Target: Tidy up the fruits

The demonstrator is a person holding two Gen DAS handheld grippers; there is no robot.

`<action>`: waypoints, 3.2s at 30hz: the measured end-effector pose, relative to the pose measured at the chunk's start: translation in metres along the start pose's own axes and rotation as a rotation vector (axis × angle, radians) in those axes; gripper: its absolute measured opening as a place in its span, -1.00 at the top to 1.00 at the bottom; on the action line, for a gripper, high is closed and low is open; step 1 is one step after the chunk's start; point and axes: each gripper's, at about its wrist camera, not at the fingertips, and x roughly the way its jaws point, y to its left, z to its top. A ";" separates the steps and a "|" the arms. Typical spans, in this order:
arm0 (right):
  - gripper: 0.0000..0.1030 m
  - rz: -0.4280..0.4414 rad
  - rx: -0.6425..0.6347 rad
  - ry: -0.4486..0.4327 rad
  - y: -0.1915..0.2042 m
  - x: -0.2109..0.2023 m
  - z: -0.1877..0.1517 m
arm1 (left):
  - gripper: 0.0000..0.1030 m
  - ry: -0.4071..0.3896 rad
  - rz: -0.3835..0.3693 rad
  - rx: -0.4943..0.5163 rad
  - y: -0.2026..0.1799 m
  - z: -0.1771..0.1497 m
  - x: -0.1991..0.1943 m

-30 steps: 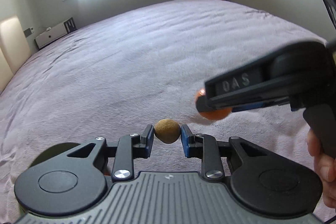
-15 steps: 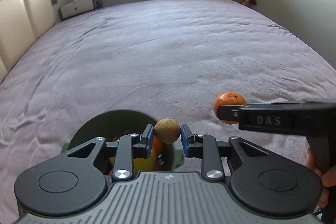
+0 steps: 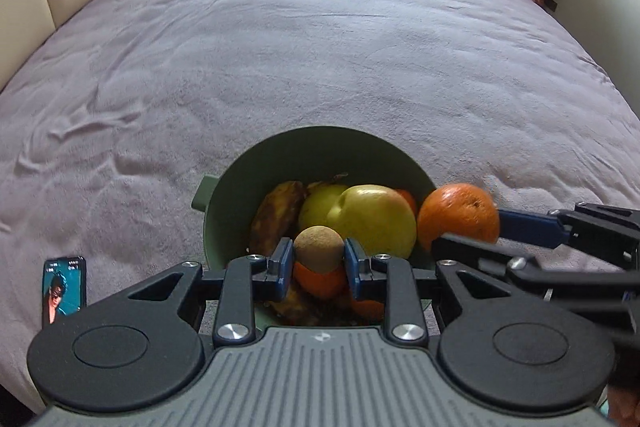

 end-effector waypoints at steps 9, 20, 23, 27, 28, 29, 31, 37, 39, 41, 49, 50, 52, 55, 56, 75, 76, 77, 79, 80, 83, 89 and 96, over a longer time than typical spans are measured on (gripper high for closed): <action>0.16 0.049 -0.012 0.091 0.010 0.024 -0.002 | 0.40 0.024 -0.010 -0.070 0.021 0.003 0.006; 0.16 0.081 -0.080 0.228 0.029 0.055 -0.007 | 0.40 0.112 -0.042 -0.142 0.030 0.002 0.028; 0.16 0.083 -0.077 0.266 0.029 0.066 -0.007 | 0.40 0.135 -0.048 -0.149 0.029 0.001 0.033; 0.16 0.087 -0.067 0.310 0.029 0.078 -0.007 | 0.40 0.160 -0.031 -0.143 0.027 0.000 0.041; 0.16 0.085 -0.065 0.320 0.029 0.082 -0.007 | 0.40 0.166 -0.032 -0.143 0.027 -0.001 0.043; 0.16 0.085 -0.064 0.330 0.028 0.085 -0.008 | 0.40 0.174 -0.034 -0.143 0.026 -0.001 0.045; 0.16 0.092 -0.065 0.348 0.028 0.091 -0.008 | 0.40 0.184 -0.026 -0.137 0.025 -0.002 0.049; 0.14 0.112 -0.054 0.373 0.023 0.096 -0.007 | 0.39 0.206 -0.007 -0.117 0.020 -0.002 0.057; 0.16 0.119 -0.037 0.380 0.020 0.097 -0.007 | 0.38 0.206 -0.001 -0.112 0.020 -0.002 0.058; 0.16 0.124 -0.024 0.382 0.019 0.097 -0.006 | 0.38 0.208 -0.002 -0.118 0.021 -0.002 0.058; -0.06 0.102 -0.023 0.365 0.020 0.088 -0.002 | 0.05 0.206 0.043 -0.108 0.020 -0.001 0.054; -0.07 0.101 -0.022 0.358 0.019 0.084 -0.001 | 0.03 0.201 0.042 -0.109 0.021 -0.001 0.052; -0.18 0.091 -0.028 0.338 0.019 0.076 0.002 | -0.08 0.185 0.040 -0.108 0.020 -0.001 0.046; -0.18 0.064 -0.039 0.305 0.018 0.059 0.007 | -0.13 0.152 0.028 -0.102 0.016 0.000 0.034; -0.19 0.051 -0.041 0.292 0.016 0.052 0.008 | -0.14 0.137 0.028 -0.097 0.014 0.000 0.029; -0.84 -0.390 -0.018 -0.109 -0.013 -0.115 -0.018 | -0.51 -0.362 -0.113 0.185 -0.071 -0.015 -0.077; -0.86 -0.402 -0.012 -0.126 -0.013 -0.122 -0.021 | -0.54 -0.380 -0.112 0.199 -0.074 -0.017 -0.080; -0.86 -0.417 -0.006 -0.146 -0.013 -0.128 -0.024 | -0.55 -0.397 -0.113 0.210 -0.077 -0.020 -0.083; -0.90 -0.446 0.010 -0.181 -0.014 -0.138 -0.033 | -0.64 -0.424 -0.114 0.224 -0.081 -0.026 -0.087; -0.93 -0.460 0.020 -0.195 -0.013 -0.142 -0.037 | -0.64 -0.434 -0.114 0.229 -0.083 -0.028 -0.089; -0.92 -0.480 0.041 -0.226 -0.012 -0.150 -0.050 | -0.66 -0.451 -0.105 0.231 -0.088 -0.036 -0.092; -0.92 -0.587 0.038 -0.241 -0.008 -0.141 -0.067 | -0.71 -0.420 -0.096 0.234 -0.088 -0.047 -0.084; -0.92 -0.545 0.090 -0.160 -0.025 -0.119 -0.076 | -0.72 -0.254 -0.105 0.170 -0.079 -0.050 -0.060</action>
